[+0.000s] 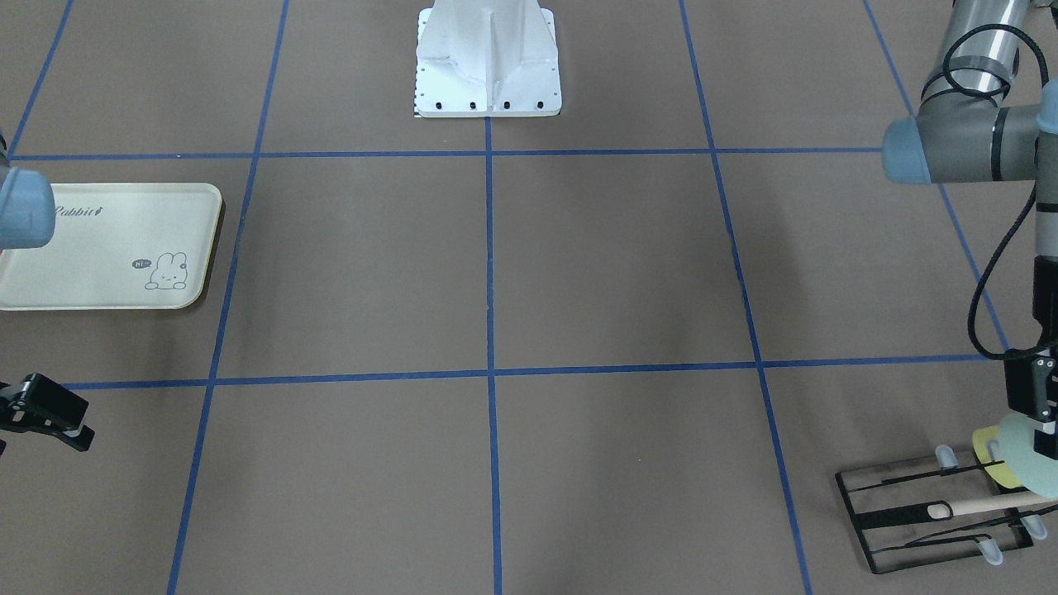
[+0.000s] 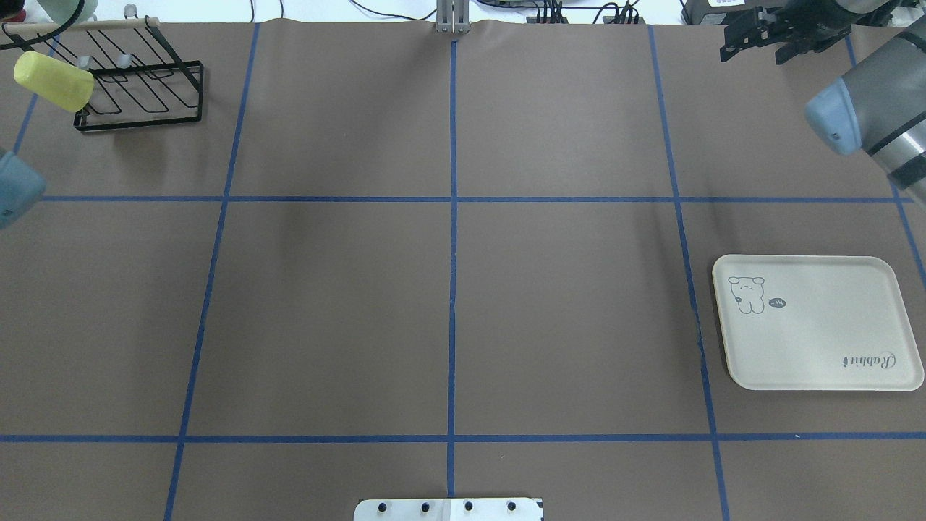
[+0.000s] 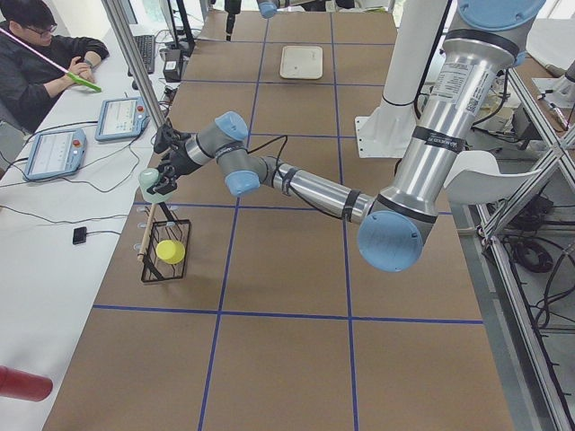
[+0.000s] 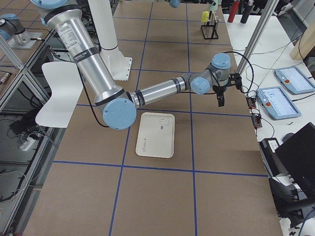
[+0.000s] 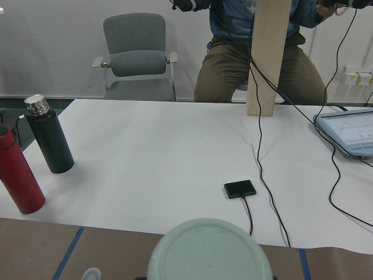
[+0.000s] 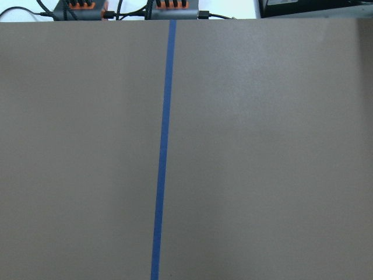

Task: Left arm grabs green cup and hands to right arm on tray

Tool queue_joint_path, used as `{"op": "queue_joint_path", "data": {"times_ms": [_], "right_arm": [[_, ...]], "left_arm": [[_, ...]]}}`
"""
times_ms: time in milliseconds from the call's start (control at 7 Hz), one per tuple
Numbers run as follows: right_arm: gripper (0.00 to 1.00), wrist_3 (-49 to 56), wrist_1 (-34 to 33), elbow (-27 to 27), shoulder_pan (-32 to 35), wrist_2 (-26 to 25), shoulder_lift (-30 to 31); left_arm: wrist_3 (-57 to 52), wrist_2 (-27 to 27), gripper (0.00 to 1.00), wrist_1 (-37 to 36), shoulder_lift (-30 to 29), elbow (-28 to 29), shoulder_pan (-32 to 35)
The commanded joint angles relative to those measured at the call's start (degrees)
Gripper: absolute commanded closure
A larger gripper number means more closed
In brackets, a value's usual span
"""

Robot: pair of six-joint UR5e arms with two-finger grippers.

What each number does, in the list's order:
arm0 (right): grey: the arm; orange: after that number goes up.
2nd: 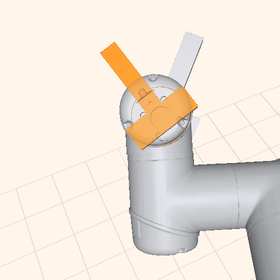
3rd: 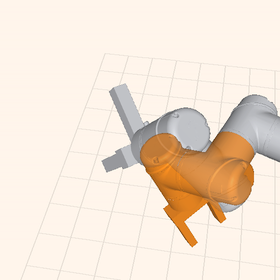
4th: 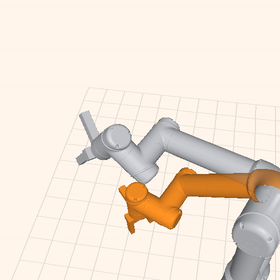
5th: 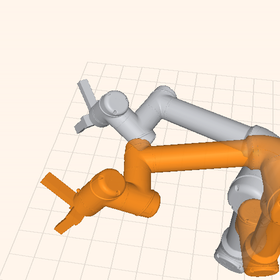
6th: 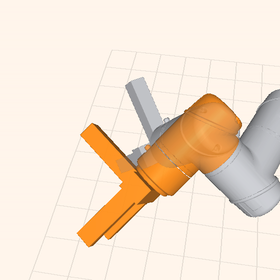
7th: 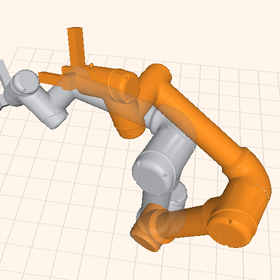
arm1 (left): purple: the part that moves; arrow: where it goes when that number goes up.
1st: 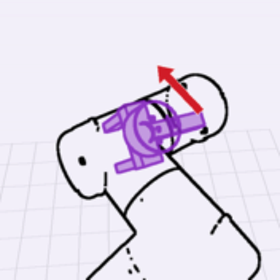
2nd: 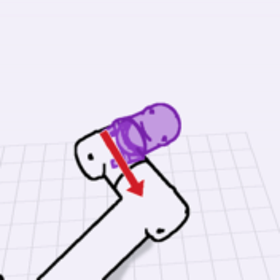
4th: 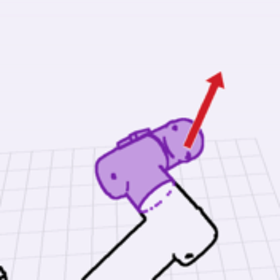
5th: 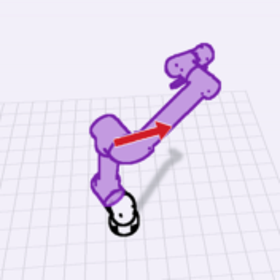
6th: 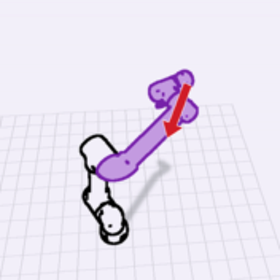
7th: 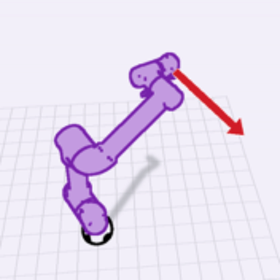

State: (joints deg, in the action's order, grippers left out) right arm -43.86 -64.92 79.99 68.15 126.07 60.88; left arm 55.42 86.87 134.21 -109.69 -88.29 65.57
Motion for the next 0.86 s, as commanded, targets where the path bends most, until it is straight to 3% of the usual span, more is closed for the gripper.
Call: {"op": "queue_joint_path", "data": {"times_ms": [0,286,571,714], "right_arm": [[0.01,-17.23,9.94,0.43,-2.41,-0.75,-0.06],[0.01,-30.7,19.79,0.43,-2.94,0.58,-0.06],[0.01,-38.61,21.93,0.95,-3.37,4.17,-1.8],[0.01,-42.58,23.51,2.0,-3.73,4.8,-2.95]], "left_arm": [[5.99,0.23,0.52,-0.09,-0.44,-1.78,-0.18],[16.77,0.5,0.53,0.0,-0.7,-5.81,-0.53],[30.63,14.05,0.53,0.0,-3.05,-7.42,-0.53],[38.89,16.21,0.53,0.18,-5.69,-7.85,-0.62]]}}
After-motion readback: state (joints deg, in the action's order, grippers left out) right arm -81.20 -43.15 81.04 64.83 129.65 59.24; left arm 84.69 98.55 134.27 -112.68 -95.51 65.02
